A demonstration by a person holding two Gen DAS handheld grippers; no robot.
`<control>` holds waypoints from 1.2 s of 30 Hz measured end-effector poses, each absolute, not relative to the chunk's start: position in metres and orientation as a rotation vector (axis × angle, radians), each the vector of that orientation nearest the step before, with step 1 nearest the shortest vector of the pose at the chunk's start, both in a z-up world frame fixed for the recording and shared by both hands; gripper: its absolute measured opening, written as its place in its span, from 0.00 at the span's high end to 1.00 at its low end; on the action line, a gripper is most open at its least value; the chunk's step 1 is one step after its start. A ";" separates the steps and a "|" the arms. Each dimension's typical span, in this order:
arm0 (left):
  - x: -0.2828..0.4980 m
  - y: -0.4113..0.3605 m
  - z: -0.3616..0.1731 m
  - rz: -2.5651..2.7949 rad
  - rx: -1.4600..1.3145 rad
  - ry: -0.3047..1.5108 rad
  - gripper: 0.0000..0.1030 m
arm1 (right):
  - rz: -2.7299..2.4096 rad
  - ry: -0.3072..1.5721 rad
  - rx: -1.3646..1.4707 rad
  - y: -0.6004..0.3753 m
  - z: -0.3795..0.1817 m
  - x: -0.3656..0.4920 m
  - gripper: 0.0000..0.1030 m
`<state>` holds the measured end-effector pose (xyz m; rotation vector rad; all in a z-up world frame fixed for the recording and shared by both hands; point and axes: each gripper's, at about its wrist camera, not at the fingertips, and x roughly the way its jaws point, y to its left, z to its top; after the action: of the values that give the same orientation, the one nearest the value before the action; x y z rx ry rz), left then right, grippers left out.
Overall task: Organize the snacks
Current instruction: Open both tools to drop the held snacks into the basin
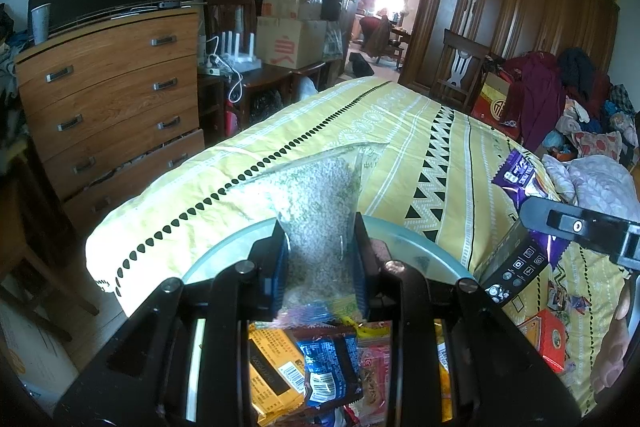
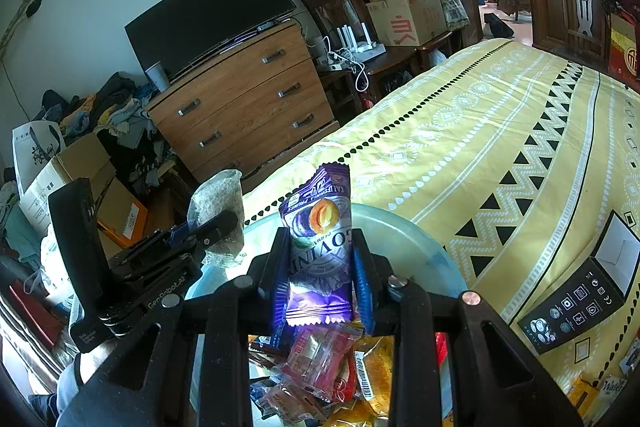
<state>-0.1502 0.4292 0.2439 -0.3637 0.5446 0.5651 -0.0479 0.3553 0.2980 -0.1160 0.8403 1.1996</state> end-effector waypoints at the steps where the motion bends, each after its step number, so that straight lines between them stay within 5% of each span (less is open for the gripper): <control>1: -0.150 0.429 0.244 0.565 -0.363 0.545 0.73 | 1.199 0.840 -0.117 0.355 0.298 -0.048 0.68; 10: -0.152 0.430 0.239 0.562 -0.365 0.561 0.70 | 1.206 0.852 -0.131 0.355 0.289 -0.049 0.63; 14: -0.154 0.431 0.235 0.569 -0.365 0.568 0.45 | 1.208 0.853 -0.142 0.354 0.286 -0.051 0.53; 25: -0.157 0.429 0.238 0.639 -0.351 0.567 0.00 | 1.190 0.804 -0.209 0.354 0.292 -0.065 0.43; 27: -0.155 0.428 0.239 0.662 -0.347 0.564 0.00 | 1.173 0.776 -0.227 0.352 0.295 -0.070 0.36; 36: -0.152 0.432 0.242 0.721 -0.338 0.565 0.00 | 1.124 0.705 -0.329 0.353 0.294 -0.085 0.35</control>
<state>-0.1520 0.4322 0.2419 -0.3377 0.5651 0.7207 -0.0851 0.3535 0.2943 -0.3286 0.7046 1.1235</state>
